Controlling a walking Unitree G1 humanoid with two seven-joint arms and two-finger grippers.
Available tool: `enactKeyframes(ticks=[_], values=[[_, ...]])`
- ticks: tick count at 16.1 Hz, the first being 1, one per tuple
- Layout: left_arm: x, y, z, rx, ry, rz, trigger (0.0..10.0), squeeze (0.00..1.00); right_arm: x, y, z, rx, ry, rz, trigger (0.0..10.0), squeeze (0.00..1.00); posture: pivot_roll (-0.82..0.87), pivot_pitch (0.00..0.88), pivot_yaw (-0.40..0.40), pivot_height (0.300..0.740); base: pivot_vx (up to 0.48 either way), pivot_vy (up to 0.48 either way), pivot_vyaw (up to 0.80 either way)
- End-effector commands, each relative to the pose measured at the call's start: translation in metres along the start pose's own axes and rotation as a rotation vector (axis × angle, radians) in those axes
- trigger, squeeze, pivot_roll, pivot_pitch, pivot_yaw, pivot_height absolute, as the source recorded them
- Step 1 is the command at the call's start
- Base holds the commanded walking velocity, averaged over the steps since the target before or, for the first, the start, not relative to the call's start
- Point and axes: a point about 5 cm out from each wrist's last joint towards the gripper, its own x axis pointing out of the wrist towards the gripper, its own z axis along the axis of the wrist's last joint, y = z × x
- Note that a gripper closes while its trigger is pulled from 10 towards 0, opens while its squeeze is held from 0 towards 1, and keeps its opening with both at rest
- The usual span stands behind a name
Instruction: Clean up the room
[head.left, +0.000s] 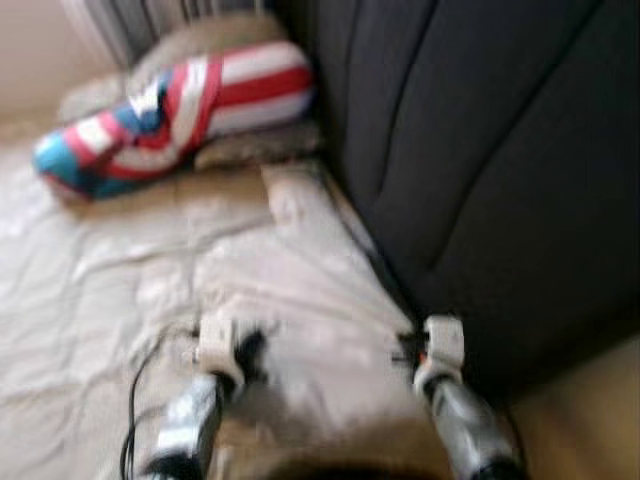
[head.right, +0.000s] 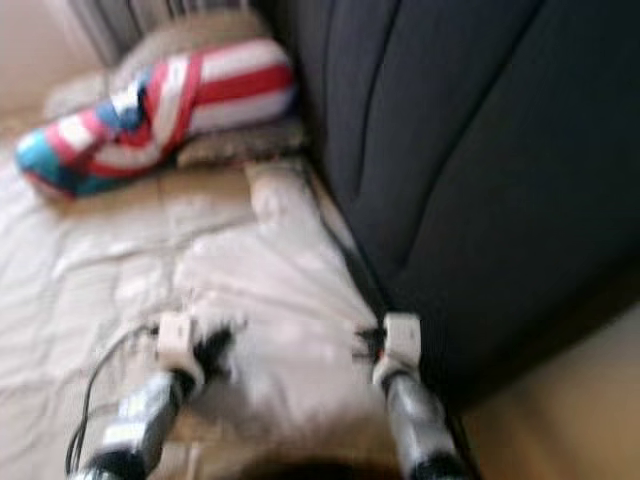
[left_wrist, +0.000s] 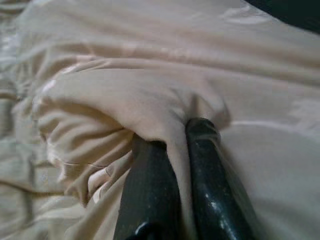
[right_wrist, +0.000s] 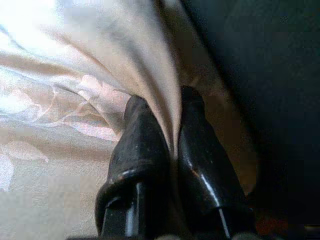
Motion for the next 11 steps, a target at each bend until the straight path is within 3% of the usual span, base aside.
enactKeyframes(ticks=[1,6,11], values=[[0.0018,0.0123,0.0238,0.048,-0.101,0.036,10.0,0.0,-0.0022,-0.014,0.01,0.021,-0.065,-0.061,10.0,0.0,-0.06,0.09,-0.048,0.74,0.0,0.0,-0.78],[0.0022,0.0116,0.0231,0.048,-0.096,0.039,10.0,0.0,-0.0024,-0.0147,0.0092,0.021,-0.061,-0.067,10.0,0.0,-0.06,0.09,-0.047,0.74,0.0,0.0,-0.79],[0.0052,0.0087,0.0264,0.042,-0.097,0.048,10.0,0.0,-0.0019,-0.0148,0.0074,-0.003,-0.039,-0.07,10.0,0.0,-0.06,0.091,-0.043,0.74,0.0,0.0,0.0]])
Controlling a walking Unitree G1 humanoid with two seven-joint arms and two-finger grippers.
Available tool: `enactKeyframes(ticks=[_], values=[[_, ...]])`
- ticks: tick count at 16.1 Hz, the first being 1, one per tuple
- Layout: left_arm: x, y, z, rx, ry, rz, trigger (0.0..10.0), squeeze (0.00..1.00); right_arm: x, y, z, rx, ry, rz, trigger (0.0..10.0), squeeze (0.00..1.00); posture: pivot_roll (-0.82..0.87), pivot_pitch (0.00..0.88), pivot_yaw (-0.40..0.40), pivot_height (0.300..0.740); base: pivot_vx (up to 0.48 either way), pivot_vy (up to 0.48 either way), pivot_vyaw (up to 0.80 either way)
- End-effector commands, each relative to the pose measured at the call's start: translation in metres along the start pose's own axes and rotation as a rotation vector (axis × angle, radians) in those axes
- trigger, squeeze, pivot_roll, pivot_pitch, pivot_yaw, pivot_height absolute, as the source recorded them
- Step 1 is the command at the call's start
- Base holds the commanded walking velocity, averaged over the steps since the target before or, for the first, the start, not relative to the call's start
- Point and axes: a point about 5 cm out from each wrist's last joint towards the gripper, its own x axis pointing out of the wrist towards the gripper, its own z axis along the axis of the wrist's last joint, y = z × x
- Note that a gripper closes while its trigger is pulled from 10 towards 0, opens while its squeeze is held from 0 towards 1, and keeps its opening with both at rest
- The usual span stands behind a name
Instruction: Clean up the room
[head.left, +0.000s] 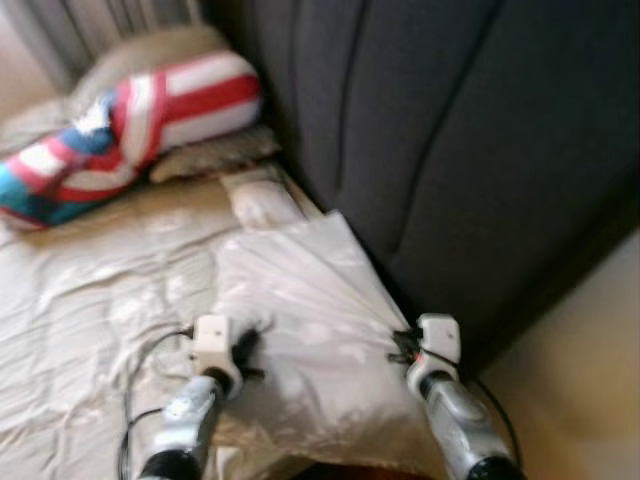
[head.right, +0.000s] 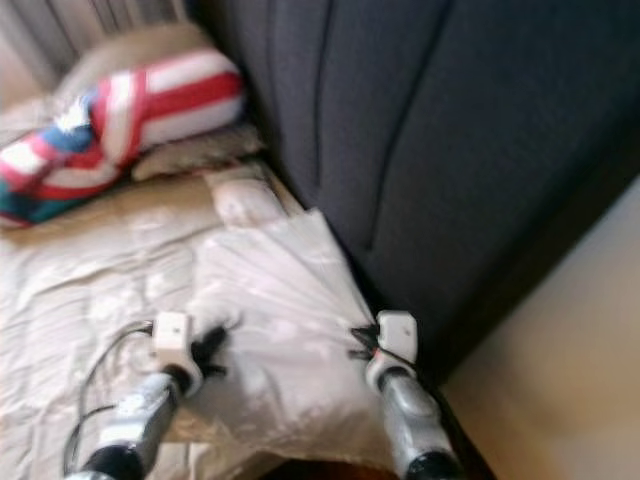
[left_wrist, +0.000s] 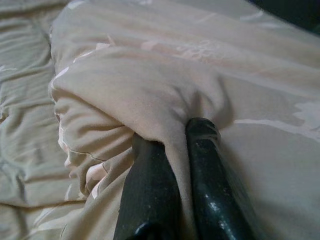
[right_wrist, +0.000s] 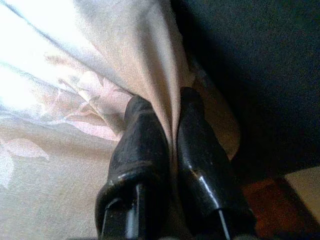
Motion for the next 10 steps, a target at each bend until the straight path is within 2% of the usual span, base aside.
enactKeyframes(ticks=[1,3,5,8,10], values=[[0.005,0.008,0.028,0.028,-0.106,0.031,10.0,0.0,-0.001,-0.015,0.012,-0.005,-0.051,-0.06,10.0,0.0,-0.06,0.09,-0.043,0.74,0.0,0.0,0.0],[0.006,0.007,0.03,0.017,-0.114,0.033,10.0,0.0,0.0,-0.015,0.013,-0.018,-0.048,-0.05,10.0,0.0,-0.06,0.089,-0.043,0.74,0.0,0.0,0.0],[0.007,0.005,0.032,0.014,-0.124,0.031,10.0,0.0,0.0,-0.016,0.014,-0.069,-0.043,-0.036,10.0,0.0,-0.06,0.087,-0.042,0.74,0.0,0.0,0.0],[0.008,0.003,0.036,0.012,-0.135,0.025,10.0,0.0,0.003,-0.019,0.026,-0.103,-0.068,-0.028,10.0,0.0,-0.05,0.089,-0.039,0.74,0.0,0.0,0.0],[0.007,0.002,0.034,0.013,-0.126,0.013,10.0,0.0,0.004,-0.018,0.029,-0.146,-0.073,-0.008,10.0,0.0,-0.06,0.092,-0.036,0.74,0.0,0.0,0.69]])
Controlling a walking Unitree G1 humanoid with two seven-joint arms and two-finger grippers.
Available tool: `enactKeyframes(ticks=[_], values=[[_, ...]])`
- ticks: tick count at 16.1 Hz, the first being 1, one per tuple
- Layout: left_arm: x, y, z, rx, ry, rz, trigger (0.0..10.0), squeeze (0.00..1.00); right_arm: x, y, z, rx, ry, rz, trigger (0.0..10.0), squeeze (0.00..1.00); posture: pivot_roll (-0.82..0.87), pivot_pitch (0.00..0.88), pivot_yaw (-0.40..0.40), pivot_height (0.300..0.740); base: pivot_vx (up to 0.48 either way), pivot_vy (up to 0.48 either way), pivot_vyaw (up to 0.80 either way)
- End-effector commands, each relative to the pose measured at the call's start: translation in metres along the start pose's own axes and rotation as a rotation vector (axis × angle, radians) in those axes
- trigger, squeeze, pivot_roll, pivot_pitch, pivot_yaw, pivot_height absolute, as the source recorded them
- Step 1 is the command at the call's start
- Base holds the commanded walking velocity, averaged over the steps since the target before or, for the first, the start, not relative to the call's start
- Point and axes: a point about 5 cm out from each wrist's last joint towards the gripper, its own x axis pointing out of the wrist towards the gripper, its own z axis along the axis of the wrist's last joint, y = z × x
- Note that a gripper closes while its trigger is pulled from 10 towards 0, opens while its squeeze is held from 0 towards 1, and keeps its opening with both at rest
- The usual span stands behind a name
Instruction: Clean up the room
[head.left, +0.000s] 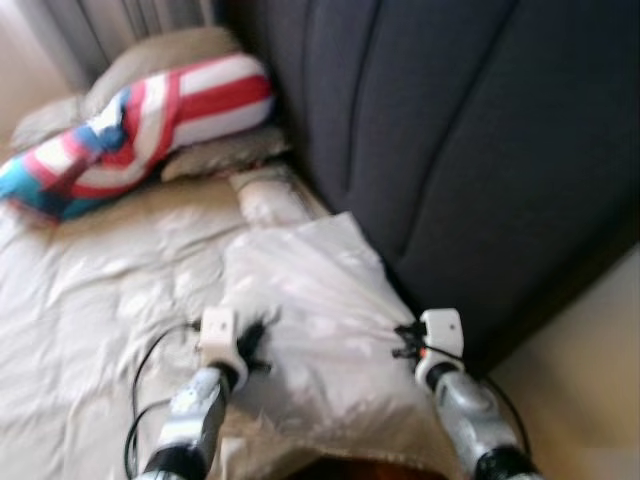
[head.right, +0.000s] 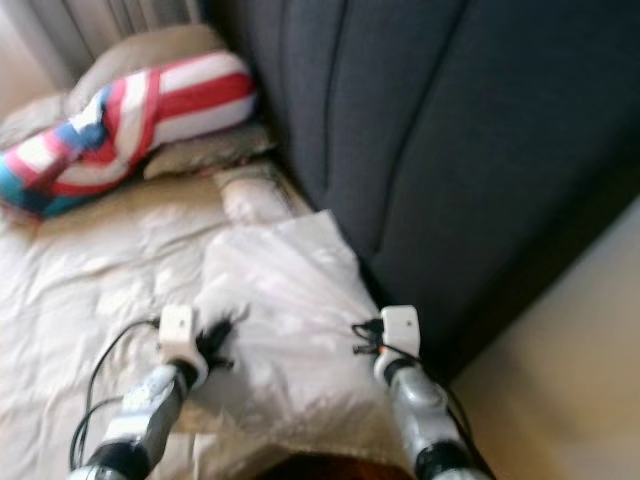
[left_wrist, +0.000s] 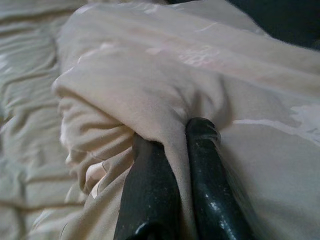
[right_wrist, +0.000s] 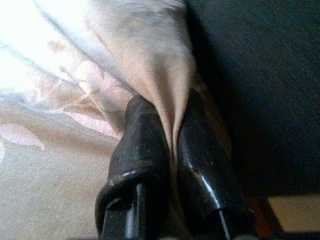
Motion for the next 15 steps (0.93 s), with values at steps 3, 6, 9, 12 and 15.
enactKeyframes(ticks=[3,6,9,12,15], values=[[0.0021,0.0087,0.0213,0.015,-0.086,0.027,10.0,0.0,0.0,-0.0106,0.0134,-0.005,-0.068,-0.025,10.0,0.0,-0.05,0.096,-0.034,0.74,0.0,0.0,0.48],[0.0014,0.0095,0.0211,0.013,-0.08,0.025,10.0,0.0,-0.0018,-0.0155,0.0085,0.001,-0.048,-0.059,10.0,0.0,-0.05,0.099,-0.029,0.74,0.0,0.0,0.0],[0.0015,0.0093,0.0216,0.014,-0.077,0.019,10.0,0.0,-0.0019,-0.018,0.008,0.002,-0.041,-0.074,10.0,0.0,-0.05,0.103,-0.026,0.74,0.173,0.0,0.0],[0.0017,0.0094,0.0221,0.013,-0.076,0.016,10.0,0.0,-0.0017,-0.0185,0.0076,0.001,-0.034,-0.081,10.0,0.0,-0.05,0.104,-0.024,0.74,0.281,0.0,0.0],[0.0015,0.0095,0.0222,0.012,-0.075,0.016,10.0,0.0,-0.002,-0.0182,0.0063,0.002,-0.032,-0.087,10.0,0.0,-0.05,0.104,-0.023,0.74,0.314,0.0,0.0]])
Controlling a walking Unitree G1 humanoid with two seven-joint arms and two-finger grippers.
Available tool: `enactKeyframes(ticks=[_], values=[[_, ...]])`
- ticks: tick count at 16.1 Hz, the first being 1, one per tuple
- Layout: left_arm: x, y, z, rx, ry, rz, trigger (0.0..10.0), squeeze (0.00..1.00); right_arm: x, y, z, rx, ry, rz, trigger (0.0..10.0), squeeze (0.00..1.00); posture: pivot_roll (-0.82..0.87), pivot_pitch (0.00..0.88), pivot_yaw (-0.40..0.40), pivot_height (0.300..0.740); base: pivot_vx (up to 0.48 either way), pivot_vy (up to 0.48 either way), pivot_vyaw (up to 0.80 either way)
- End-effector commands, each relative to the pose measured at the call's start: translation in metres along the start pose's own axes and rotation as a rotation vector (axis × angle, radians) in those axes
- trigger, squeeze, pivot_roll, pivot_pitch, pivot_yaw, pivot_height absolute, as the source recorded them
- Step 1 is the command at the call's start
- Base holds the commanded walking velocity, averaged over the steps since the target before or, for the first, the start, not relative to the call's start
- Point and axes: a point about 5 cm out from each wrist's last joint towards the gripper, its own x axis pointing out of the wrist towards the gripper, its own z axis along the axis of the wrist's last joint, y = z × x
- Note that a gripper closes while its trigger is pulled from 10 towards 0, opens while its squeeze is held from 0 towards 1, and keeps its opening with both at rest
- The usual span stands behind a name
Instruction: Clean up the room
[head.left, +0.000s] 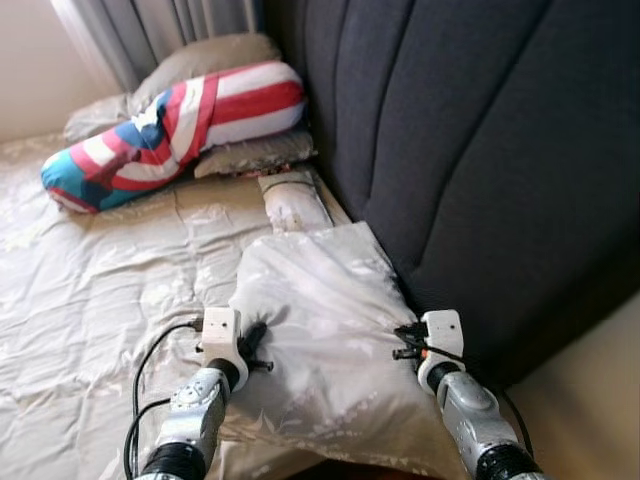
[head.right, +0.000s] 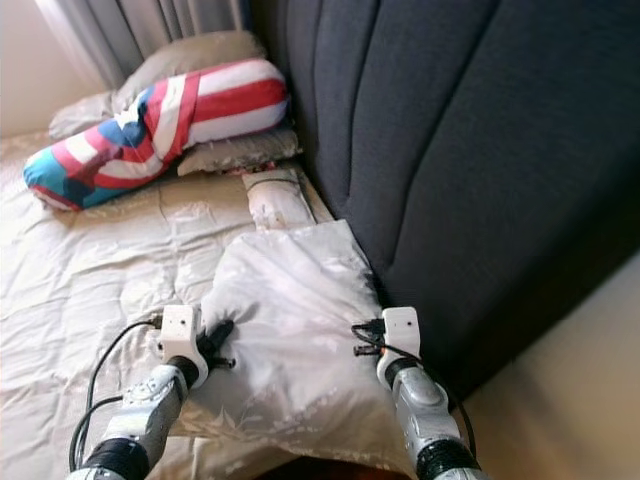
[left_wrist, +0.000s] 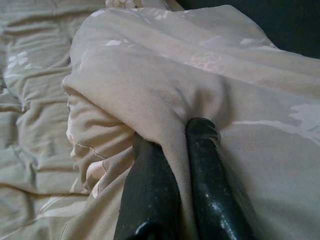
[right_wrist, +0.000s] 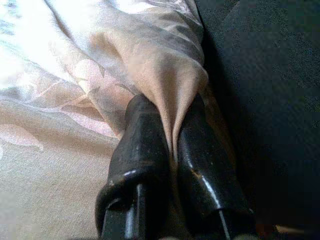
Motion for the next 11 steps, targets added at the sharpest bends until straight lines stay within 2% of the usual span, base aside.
enactKeyframes(ticks=[1,4,11], values=[[0.0015,0.0084,0.0236,0.019,-0.101,0.024,10.0,0.0,-0.0016,-0.0173,0.01,0.002,-0.05,-0.075,10.0,0.0,-0.05,0.104,-0.022,0.74,0.326,0.0,0.0],[0.0014,0.0075,0.0239,0.023,-0.102,0.018,10.0,0.0,-0.0015,-0.016,0.0084,0.0,-0.043,-0.071,10.0,0.0,-0.05,0.105,-0.023,0.74,0.326,0.0,0.0],[0.0008,0.0072,0.0238,0.015,-0.105,0.013,10.0,0.0,-0.0017,-0.0152,0.0062,-0.006,-0.032,-0.067,10.0,0.0,-0.05,0.109,-0.025,0.74,0.0,0.0,0.0]])
